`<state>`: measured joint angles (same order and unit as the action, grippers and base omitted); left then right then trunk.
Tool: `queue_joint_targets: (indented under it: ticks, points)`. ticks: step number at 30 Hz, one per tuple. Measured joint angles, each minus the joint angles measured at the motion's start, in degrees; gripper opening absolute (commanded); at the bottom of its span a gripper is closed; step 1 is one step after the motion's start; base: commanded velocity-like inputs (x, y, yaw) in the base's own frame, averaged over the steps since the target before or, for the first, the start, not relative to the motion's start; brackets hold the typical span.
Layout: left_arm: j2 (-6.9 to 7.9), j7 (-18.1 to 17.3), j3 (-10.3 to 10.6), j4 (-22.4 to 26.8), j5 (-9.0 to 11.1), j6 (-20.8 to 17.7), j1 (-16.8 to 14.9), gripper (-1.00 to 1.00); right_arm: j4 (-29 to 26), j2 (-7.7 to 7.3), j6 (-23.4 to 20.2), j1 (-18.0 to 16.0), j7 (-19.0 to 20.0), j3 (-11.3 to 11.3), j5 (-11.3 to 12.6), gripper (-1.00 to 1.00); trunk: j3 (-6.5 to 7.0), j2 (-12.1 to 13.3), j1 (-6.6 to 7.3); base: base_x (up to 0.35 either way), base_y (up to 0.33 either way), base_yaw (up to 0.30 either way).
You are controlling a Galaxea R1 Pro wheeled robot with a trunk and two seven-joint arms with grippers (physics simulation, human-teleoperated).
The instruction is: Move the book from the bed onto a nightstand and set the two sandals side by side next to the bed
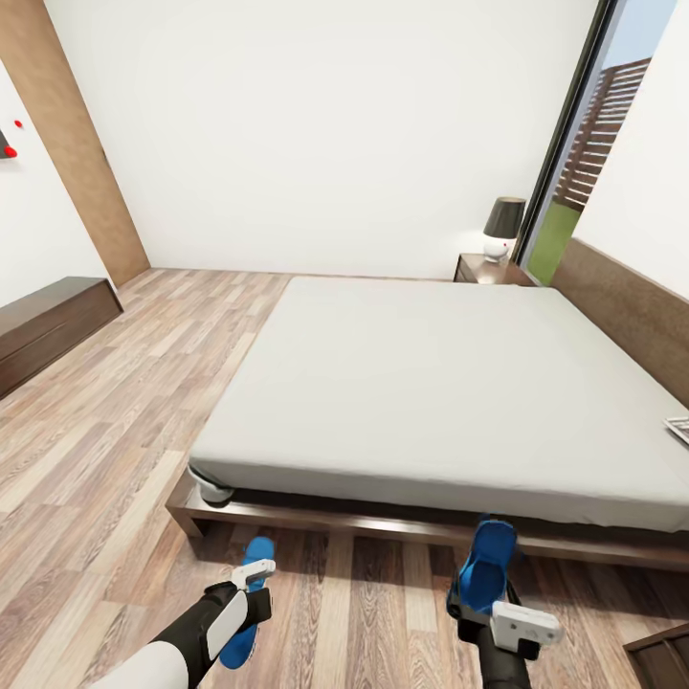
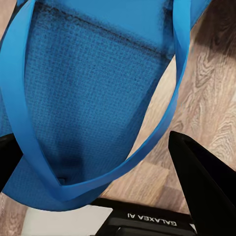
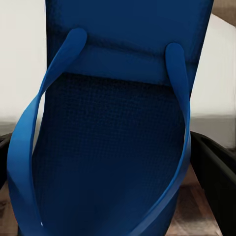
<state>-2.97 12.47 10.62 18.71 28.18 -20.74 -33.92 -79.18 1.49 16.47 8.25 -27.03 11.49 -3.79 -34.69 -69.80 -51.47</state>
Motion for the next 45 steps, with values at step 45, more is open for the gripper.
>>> queue_joint_targets:
  ticks: [45]
  points:
    - [5.77,-0.7,-0.37,3.88,0.54,-2.37,0.17,-1.0,-8.09,0.12,-9.61,0.02,-1.77,0.25,0.08,-1.0,-8.09,-18.05,-9.89,0.0,0.0,0.0]
